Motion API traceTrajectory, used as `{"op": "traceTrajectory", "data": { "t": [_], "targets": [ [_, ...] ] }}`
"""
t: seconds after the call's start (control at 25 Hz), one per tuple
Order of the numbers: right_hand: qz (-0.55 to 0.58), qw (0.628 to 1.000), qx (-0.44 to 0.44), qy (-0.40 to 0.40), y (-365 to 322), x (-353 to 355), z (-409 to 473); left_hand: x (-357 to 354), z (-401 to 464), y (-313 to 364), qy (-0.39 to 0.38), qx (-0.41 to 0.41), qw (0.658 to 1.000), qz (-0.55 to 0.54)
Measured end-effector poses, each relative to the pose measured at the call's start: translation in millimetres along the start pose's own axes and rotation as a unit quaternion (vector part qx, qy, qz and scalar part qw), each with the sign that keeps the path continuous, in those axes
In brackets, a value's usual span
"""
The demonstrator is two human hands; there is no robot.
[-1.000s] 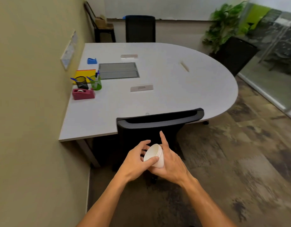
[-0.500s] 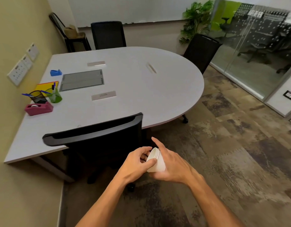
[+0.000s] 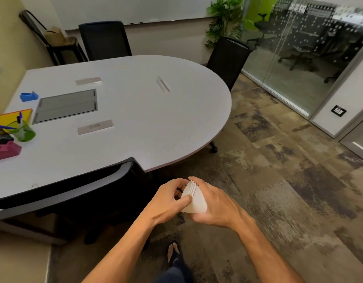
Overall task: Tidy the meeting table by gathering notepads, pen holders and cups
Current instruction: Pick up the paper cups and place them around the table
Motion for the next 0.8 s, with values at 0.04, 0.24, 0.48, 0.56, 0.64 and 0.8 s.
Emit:
{"op": "traceTrajectory", "data": {
  "t": [0.04, 0.24, 0.48, 0.56, 0.64, 0.8],
  "targets": [
    [-0.003, 1.000, -0.006, 0.002, 11.1, 8.8, 11.6, -1.9, 19.9, 1.1, -0.005, -0.007, 1.000, -0.001],
    [0.001, 0.999, -0.032, -0.042, 47.9, 47.2, 68.5, -3.7, 98.6, 1.8, -0.037, -0.017, 0.999, -0.025],
    [-0.002, 0.998, -0.031, -0.056, 59.9, 91.2, 143.1, 24.5, 175.3, -2.8, 0.006, 0.006, 0.997, -0.083],
    [-0.006, 0.998, -0.027, -0.055, 68.5, 99.5, 169.0, 30.3, 196.2, -8.4, 0.030, 0.027, 0.993, -0.112],
    [-0.013, 0.998, -0.023, -0.058, 80.0, 105.1, 192.4, 31.0, 217.9, -14.7, 0.046, 0.043, 0.989, -0.137],
    [-0.035, 0.997, 0.003, -0.066, 118.5, 121.3, 247.0, 28.1, 270.9, -29.8, 0.091, 0.072, 0.983, -0.139]
  ]
}}
Point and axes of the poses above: each hand's wrist, its own z-axis towards the middle knuckle, its own x-axis out of the back of the hand, y = z × x, the point moved 9 cm from there along z, towards the middle knuckle, and after that the axes turned 6 degrees about -x, right-handed, at the moved point
